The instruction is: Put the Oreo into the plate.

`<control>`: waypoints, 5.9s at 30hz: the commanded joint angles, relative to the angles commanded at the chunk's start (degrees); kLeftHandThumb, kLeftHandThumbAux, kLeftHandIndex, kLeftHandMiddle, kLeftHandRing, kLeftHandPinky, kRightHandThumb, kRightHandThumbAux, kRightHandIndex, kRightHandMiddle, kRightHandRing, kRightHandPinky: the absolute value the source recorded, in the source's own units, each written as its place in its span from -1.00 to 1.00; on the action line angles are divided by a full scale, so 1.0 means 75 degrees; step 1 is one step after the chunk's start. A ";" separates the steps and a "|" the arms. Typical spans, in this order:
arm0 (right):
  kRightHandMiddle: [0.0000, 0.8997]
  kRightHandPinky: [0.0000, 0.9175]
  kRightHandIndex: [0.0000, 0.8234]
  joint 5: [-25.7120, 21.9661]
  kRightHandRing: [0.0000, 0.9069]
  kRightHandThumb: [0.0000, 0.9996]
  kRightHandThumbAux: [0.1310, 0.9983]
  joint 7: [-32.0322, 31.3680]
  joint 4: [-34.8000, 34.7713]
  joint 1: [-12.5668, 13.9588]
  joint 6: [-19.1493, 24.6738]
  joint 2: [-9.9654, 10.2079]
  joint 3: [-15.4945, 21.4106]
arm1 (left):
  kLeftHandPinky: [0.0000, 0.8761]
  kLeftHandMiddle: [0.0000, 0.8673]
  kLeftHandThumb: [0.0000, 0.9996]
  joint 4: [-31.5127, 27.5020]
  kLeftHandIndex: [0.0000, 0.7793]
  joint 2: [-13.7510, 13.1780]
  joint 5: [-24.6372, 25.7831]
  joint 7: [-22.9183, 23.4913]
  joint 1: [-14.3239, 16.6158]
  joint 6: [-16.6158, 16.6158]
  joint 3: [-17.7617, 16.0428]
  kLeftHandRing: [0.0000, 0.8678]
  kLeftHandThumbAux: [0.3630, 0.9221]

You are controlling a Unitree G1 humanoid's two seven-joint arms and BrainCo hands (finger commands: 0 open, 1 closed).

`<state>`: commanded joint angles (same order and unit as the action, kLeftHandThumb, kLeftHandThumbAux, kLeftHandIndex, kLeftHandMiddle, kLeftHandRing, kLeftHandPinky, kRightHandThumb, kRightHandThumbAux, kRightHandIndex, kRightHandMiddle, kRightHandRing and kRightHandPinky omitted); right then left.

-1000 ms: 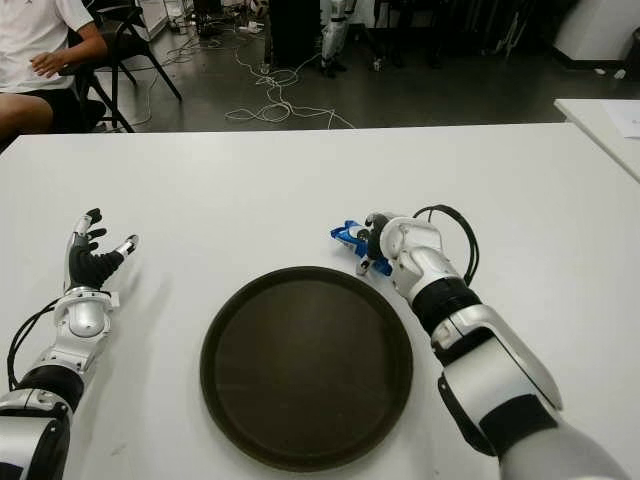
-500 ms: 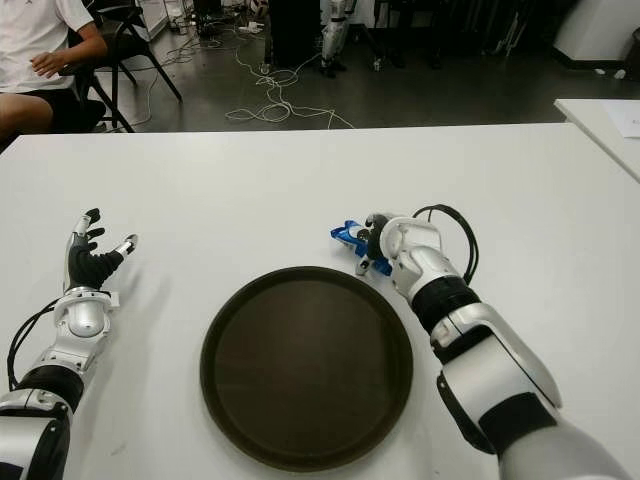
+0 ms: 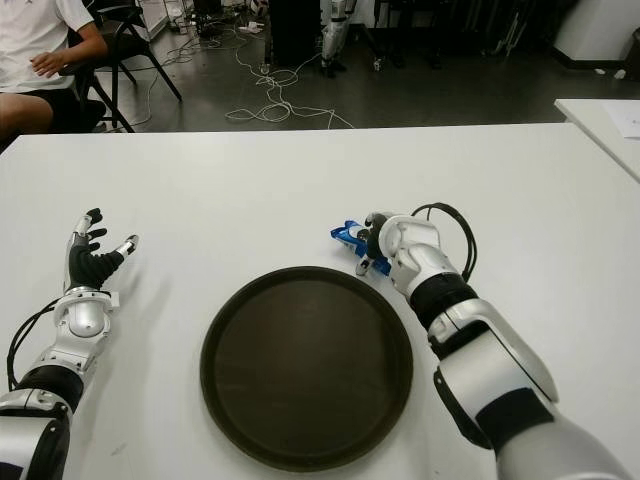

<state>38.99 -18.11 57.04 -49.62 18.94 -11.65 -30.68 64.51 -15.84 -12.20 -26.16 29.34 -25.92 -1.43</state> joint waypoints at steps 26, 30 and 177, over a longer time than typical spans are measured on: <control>-0.87 -1.00 -0.92 -0.0320 -0.98 -1.00 0.60 0.0458 0.1871 -0.0615 -0.1420 -0.0039 0.0236 | -0.62 -0.70 -0.54 -0.0077 -0.80 0.0020 -0.0034 -0.0037 -0.0037 0.0043 0.0028 -0.66 0.26; -0.89 -1.00 -0.92 -0.0238 -0.99 -1.00 0.58 -0.0076 0.1741 -0.0921 -0.1120 0.0061 0.0116 | -0.61 -0.70 -0.50 -0.0092 -0.80 0.0058 0.0059 0.0011 -0.0051 0.0014 -0.0038 -0.67 0.24; 0.51 0.41 0.03 -0.1925 0.47 0.38 0.39 0.3253 0.1834 -0.0149 -0.2469 0.0152 0.1950 | -0.61 -0.68 -0.50 -0.0007 -0.81 -0.0015 -0.0013 -0.0028 -0.0009 0.0179 0.0012 -0.65 0.20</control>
<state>24.55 6.29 70.80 -50.74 0.43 -10.51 -16.06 64.46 -15.95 -12.31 -26.37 29.27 -24.57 -1.34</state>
